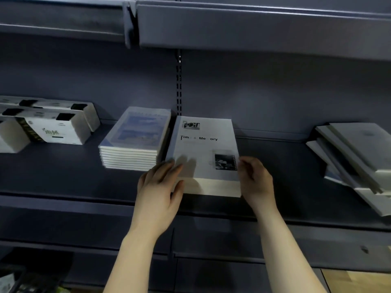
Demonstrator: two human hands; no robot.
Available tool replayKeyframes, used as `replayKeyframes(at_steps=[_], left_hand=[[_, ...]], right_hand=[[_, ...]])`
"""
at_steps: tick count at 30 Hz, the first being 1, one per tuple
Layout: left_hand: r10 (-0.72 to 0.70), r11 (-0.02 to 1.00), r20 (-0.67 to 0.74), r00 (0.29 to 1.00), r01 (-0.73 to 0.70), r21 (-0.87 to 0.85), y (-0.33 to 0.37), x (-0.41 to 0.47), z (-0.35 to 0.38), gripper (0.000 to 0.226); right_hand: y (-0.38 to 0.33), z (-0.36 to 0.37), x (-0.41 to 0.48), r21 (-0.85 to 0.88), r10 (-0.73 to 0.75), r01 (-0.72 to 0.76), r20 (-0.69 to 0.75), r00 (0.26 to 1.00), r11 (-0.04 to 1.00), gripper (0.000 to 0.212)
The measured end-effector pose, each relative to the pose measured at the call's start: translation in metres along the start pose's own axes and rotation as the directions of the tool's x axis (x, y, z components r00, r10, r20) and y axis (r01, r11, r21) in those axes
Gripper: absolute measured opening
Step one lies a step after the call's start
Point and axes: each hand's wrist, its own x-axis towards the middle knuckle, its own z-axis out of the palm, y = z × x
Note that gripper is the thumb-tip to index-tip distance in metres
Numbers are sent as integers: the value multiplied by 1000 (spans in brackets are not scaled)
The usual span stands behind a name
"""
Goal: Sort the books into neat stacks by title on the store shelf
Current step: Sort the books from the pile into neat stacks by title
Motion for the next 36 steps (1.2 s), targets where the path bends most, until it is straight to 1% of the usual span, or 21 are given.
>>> replayKeyframes(at_steps=[3, 7, 11, 14, 17, 19, 21, 25, 27, 29, 31, 36], left_hand=[[26, 999, 15, 1000, -26, 27, 18, 6, 7, 49], [72, 996, 35, 997, -73, 50, 50, 20, 17, 47], [85, 995, 37, 996, -87, 57, 96, 34, 33, 46], [96, 995, 60, 994, -97, 16, 138, 42, 48, 50], [94, 995, 98, 991, -91, -35, 179, 49, 67, 52], [110, 993, 79, 991, -106, -53, 208, 53, 78, 48], [106, 992, 90, 990, -100, -71, 232, 56, 89, 43], [131, 990, 104, 986, -124, -72, 275, 62, 112, 51], [131, 989, 133, 982, -121, -82, 294, 63, 122, 45], [138, 988, 148, 979, -125, -93, 310, 63, 131, 43], [143, 987, 157, 977, -130, -92, 321, 62, 137, 43], [134, 988, 166, 977, -120, -92, 340, 62, 152, 43]], right_hand=[[6, -21, 6, -17, -2, 2, 19, 1000, 1000, 27], [20, -52, 18, -150, -34, 40, 42, 999, 988, 34], [40, -92, 30, -185, -57, 60, 22, 998, 981, 31], [56, -128, 40, -232, -95, 98, 22, 995, 968, 30], [75, -162, 51, -278, -117, 107, -18, 993, 954, 28], [89, -186, 58, -280, -109, 91, -50, 993, 956, 27], [104, -208, 64, -274, -102, 77, -78, 992, 959, 25], [129, -244, 68, -269, -147, 105, -139, 979, 957, 21], [139, -257, 68, -214, -184, 143, -186, 965, 966, 20], [145, -271, 71, -97, -146, 128, -210, 967, 987, 20], [152, -284, 75, -42, -118, 112, -213, 970, 993, 20], [179, -310, 92, -174, -159, 117, -248, 956, 978, 19]])
